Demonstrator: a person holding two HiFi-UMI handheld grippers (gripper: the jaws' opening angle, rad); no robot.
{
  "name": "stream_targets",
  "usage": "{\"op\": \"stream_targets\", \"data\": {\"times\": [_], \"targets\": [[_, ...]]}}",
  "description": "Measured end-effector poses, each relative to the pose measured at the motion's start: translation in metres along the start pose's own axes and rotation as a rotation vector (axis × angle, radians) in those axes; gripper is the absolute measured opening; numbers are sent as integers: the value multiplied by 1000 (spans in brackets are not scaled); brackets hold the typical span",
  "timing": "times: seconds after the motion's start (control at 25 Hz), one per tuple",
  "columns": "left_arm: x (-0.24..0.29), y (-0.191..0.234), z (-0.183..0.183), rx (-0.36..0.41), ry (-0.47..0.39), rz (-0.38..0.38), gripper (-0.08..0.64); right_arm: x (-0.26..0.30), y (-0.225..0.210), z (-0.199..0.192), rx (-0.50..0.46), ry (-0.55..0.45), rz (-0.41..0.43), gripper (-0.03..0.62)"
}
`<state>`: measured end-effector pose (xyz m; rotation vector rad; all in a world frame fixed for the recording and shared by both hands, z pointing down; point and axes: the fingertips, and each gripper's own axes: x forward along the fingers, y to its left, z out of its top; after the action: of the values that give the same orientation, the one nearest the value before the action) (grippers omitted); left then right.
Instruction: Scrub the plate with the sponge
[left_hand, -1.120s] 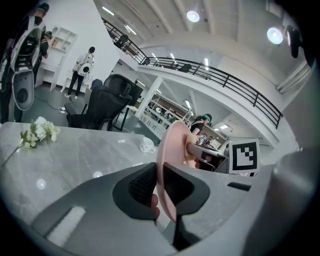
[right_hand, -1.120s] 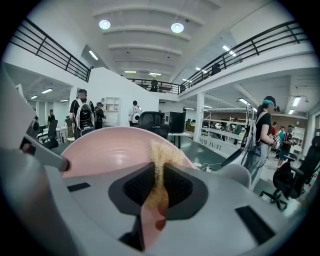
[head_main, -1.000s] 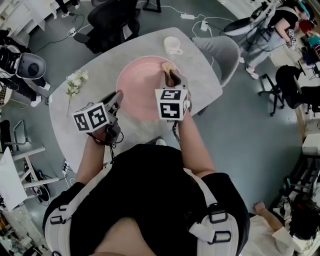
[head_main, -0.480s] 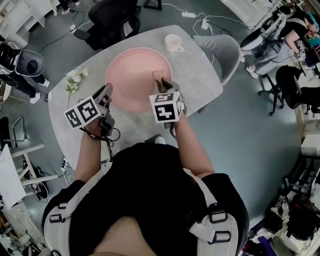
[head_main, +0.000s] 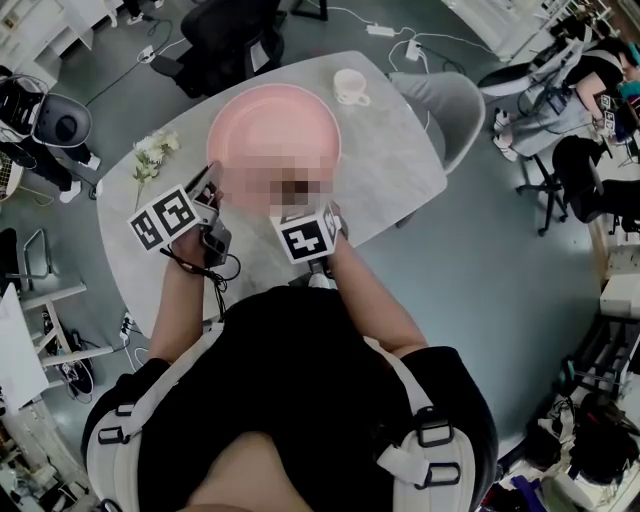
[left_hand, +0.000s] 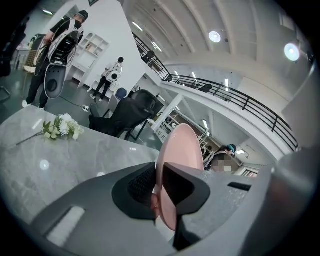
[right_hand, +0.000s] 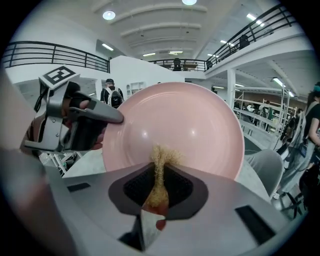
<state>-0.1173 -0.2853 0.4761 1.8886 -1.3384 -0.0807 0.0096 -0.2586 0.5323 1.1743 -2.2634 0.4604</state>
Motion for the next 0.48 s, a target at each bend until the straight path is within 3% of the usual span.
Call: {"op": "stream_targets", "data": {"times": [0.24,0.48], "targets": [[2,-6,-9,42,34,-23,43,5,42,0,-96,25,91,52],[8,-24,-32,123,115,-68,43,3,47,4,-109,18,122,52]]}}
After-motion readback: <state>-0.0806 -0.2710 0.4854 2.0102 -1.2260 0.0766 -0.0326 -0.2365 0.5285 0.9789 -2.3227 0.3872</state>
